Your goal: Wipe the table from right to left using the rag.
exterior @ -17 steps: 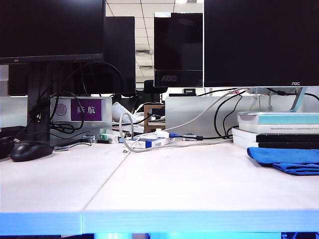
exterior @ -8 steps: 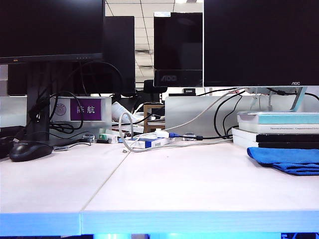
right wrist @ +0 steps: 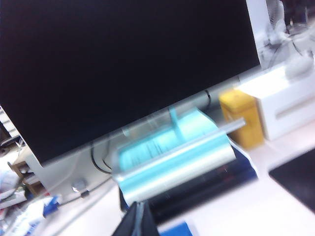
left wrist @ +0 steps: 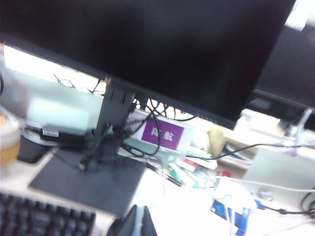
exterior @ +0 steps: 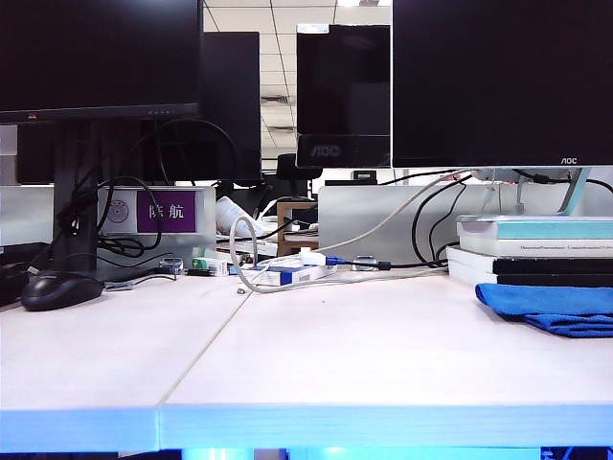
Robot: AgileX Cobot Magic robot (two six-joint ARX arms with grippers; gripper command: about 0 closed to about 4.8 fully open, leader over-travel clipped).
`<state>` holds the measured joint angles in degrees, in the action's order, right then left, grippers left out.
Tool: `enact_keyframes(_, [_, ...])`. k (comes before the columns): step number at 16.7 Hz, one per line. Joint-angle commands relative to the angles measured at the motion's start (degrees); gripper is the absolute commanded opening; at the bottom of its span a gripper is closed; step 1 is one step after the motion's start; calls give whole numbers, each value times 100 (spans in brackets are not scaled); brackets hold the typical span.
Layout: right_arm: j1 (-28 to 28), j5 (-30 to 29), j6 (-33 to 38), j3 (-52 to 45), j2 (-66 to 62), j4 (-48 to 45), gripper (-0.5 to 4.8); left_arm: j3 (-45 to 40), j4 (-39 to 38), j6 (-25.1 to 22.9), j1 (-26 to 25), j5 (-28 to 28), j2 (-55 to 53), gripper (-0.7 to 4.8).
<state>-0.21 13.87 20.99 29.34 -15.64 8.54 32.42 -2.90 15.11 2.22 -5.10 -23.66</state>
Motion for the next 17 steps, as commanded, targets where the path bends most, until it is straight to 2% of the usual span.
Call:
enact_keyframes(1, [0,-221,-20,1506,-1467,216,-2,1633,-535,-181,-15,540,-1386,-5])
enact_keyframes(2, [0,-223,-22,2258,-2127,566,-2,2422,-964,-181,-15,1067,-1943,-5])
enact_keyframes(4, [0,-332,-28,3209,-3032,885,-2,3705,-1974,-190,-13,1661,-2728,-5])
enact_keyframes(6, [-4,-706,-302,4164,-3945,1147,-2,4918,-2911,-448,-11,2629,-3416,-5])
enact_keyframes(8, [-2,-1145,-341,4791,-4631,1666,-2,5665,-3388,-986,-11,3331,-3762,-5])
enact_keyframes(11, [4,-1370,-343,5331,-5480,2964,-2,6131,-3729,-1207,221,4509,-3954,-5])
enact_keyframes(14, [98,-1668,-389,5388,-5853,3587,-2,6186,-4640,-1545,706,4535,-3989,-5])
enact_keyframes(17, [284,-1729,-549,5388,-6113,3978,-2,6183,-5217,-2081,1204,3775,-4039,-5])
